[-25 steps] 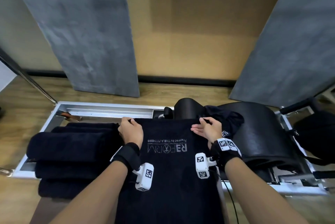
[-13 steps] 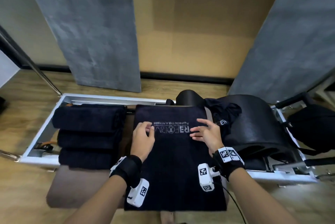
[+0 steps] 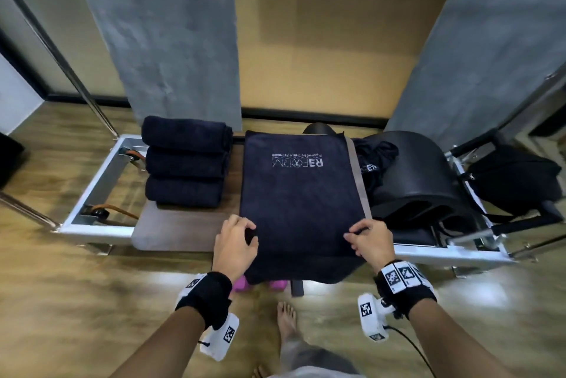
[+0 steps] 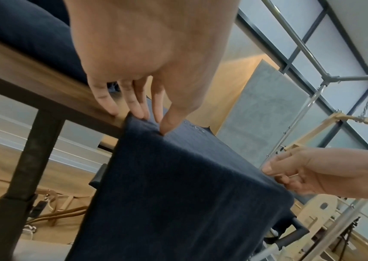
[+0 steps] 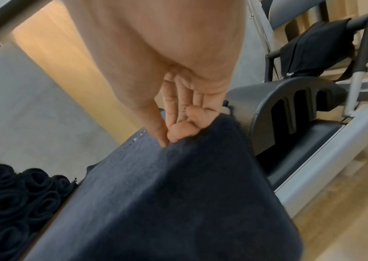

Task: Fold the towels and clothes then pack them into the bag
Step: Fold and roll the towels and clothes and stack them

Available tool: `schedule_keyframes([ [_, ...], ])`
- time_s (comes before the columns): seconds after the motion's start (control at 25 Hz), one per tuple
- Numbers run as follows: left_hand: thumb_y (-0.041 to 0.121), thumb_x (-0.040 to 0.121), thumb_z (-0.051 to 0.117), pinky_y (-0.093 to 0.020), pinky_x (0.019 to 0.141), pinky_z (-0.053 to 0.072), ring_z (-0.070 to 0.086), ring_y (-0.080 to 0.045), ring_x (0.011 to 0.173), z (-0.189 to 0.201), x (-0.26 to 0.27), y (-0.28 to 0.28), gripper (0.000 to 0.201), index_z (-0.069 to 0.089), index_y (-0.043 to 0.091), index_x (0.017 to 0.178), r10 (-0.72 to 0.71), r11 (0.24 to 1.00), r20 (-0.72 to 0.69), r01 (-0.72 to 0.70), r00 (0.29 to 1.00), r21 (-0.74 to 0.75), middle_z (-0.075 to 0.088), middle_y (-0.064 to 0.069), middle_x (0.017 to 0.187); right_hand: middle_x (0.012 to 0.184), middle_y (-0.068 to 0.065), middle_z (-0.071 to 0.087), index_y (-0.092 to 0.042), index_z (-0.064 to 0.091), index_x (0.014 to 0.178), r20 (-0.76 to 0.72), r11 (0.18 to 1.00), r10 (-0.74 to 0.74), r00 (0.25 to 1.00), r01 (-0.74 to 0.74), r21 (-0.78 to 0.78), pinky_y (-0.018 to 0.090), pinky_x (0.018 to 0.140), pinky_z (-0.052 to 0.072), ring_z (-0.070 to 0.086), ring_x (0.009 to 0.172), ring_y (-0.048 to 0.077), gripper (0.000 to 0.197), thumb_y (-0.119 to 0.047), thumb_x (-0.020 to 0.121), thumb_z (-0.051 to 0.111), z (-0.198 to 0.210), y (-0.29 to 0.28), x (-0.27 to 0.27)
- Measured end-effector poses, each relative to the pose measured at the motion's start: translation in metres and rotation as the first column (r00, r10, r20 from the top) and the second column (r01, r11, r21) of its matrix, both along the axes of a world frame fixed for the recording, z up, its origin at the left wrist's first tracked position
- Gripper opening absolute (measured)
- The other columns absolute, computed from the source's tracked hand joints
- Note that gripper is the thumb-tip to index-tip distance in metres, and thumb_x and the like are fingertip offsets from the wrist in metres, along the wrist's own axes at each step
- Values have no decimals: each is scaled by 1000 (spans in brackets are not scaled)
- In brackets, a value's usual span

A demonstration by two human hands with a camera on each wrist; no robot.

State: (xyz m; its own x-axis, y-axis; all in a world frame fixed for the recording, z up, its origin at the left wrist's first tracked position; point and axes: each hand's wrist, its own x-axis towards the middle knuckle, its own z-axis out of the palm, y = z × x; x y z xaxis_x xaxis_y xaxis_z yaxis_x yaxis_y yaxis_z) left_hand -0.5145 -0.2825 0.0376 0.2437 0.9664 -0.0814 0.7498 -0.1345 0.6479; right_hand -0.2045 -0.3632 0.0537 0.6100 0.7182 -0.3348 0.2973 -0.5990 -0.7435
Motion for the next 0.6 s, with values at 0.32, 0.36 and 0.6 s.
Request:
schedule_keyframes([
  [0.32,23,98,70,-38,96,41,50,-19,125,11,-14,-22,8,75,19,104,-16,996,-175,31,984,81,55,7,126,56,-1,67,-23,66,70,239,996,75,968,-59,-74,32,68,54,68,66,18,23,-21,87,81,-15,-26,0],
  [0.36,24,98,71,-38,94,40,50,-19,120,12,-13,-22,6,74,21,101,-8,994,-186,28,983,105,53,7,120,56,-2,66,-23,66,69,232,994,87,969,-70,-82,31,67,52,67,65,17,23,-21,88,80,-14,-25,1],
  [0.6,29,95,74,-43,81,43,63,-20,85,49,18,18,4,71,31,95,59,977,-48,-48,997,210,49,10,74,62,3,70,-18,70,76,90,984,150,985,-157,87,35,68,53,67,65,23,16,-20,90,77,24,29,4],
])
